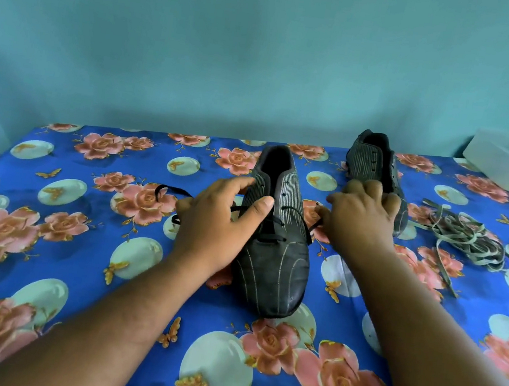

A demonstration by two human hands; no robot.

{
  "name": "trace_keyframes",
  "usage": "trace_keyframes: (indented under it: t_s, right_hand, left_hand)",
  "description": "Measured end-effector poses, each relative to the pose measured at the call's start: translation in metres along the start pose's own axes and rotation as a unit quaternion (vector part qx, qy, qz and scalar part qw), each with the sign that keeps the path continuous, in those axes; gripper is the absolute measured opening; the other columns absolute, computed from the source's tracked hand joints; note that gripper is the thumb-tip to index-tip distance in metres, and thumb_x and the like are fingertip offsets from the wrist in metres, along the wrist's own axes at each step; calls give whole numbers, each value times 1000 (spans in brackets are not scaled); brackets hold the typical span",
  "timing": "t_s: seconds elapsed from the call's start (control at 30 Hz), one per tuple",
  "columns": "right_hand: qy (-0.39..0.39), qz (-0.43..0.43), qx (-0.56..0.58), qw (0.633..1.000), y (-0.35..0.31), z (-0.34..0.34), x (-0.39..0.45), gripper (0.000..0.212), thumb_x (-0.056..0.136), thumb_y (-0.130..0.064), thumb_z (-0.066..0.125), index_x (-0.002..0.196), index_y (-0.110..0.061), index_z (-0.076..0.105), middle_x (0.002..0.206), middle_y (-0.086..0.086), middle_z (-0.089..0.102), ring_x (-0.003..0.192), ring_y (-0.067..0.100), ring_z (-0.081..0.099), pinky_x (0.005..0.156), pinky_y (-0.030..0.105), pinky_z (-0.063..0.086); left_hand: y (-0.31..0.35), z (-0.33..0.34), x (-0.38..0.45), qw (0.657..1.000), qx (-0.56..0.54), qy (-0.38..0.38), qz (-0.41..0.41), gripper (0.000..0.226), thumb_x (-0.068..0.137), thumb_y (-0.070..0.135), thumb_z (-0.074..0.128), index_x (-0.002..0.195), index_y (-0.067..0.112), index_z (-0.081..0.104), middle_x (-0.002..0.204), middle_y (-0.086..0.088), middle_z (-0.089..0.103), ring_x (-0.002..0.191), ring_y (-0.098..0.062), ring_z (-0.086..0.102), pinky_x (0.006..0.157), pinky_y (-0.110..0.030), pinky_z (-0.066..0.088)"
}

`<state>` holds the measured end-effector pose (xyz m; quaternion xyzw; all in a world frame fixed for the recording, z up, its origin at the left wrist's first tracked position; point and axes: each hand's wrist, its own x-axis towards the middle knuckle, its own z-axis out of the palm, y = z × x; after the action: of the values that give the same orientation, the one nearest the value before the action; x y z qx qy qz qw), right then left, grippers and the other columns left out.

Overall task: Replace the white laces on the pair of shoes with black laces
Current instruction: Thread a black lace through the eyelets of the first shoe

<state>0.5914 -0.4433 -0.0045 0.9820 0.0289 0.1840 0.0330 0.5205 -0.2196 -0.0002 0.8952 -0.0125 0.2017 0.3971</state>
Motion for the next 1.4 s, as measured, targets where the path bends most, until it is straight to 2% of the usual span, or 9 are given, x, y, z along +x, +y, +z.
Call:
trace_keyframes:
  t_s: [0.2,0.33,0.43,0.57,0.77,0.87,1.07,1.23,1.4]
  right_hand:
    - [-12,16,-50,999,-16,2,-3,4,82,-21,66,79,-21,69,86,-3,44,102,28,40,74,39,13]
    - [-17,17,-9,1000,-16,-7,-7,10,87,-29,63,81,-23,69,86,-4,49,105,28,41,79,40,18]
    - [25,37,143,989,-16,-24,-11,15,89,-39,61,88,-27,70,93,-6,62,108,26,44,84,40,26]
    - [94,3,400,912,-20,-44,-19,11,87,-31,68,77,-30,62,81,-21,65,100,19,53,86,42,44]
    - [76,-75,500,859,-36,-60,-30,10,88,-17,74,81,-21,67,78,-28,62,78,1,56,67,8,37]
    - [54,-111,504,855,-42,-58,-33,8,87,-16,77,84,-21,71,76,-22,65,78,2,58,68,10,39]
    - [8,-112,488,865,-43,-53,-32,8,86,-19,75,82,-25,71,71,-9,67,67,9,60,63,24,48]
    - [-15,-136,418,898,-44,-50,-33,22,77,-51,55,82,-32,66,70,-15,64,82,7,55,81,41,48]
    - [-23,-169,378,910,-41,-43,-31,15,84,-47,59,85,-32,61,68,-11,58,89,7,46,90,44,42]
  left_hand:
    - [12,1,-3,998,16,-32,-53,73,74,78,45,134,37,56,131,12,61,126,-13,53,108,-43,28]
    - [10,0,-3,993,-67,-42,-83,72,66,84,49,123,42,57,120,18,64,117,-11,60,107,-51,42]
    - [12,-2,-4,989,-100,-43,-102,61,63,81,55,119,57,51,116,22,65,114,-11,63,105,-52,45]
    - [13,-3,-1,984,-116,-54,-121,39,62,78,59,98,79,44,112,24,65,108,-13,67,103,-53,47]
    - [15,-6,-5,983,-123,-29,-130,56,68,68,60,122,56,51,105,21,67,97,-10,68,94,-46,52]
    - [17,-8,-8,983,-124,-22,-137,67,70,62,59,134,44,50,107,19,66,97,-10,66,92,-44,53]
    - [24,-8,-15,987,-109,-27,-117,68,72,59,56,137,41,49,107,18,66,100,-13,66,92,-44,53]
    - [24,-10,-17,991,-93,-27,-97,69,71,64,53,136,42,49,113,16,66,99,-19,66,93,-47,52]
    - [22,-10,-17,995,-71,-28,-68,59,77,61,54,133,41,52,115,13,66,97,-21,65,96,-49,50]
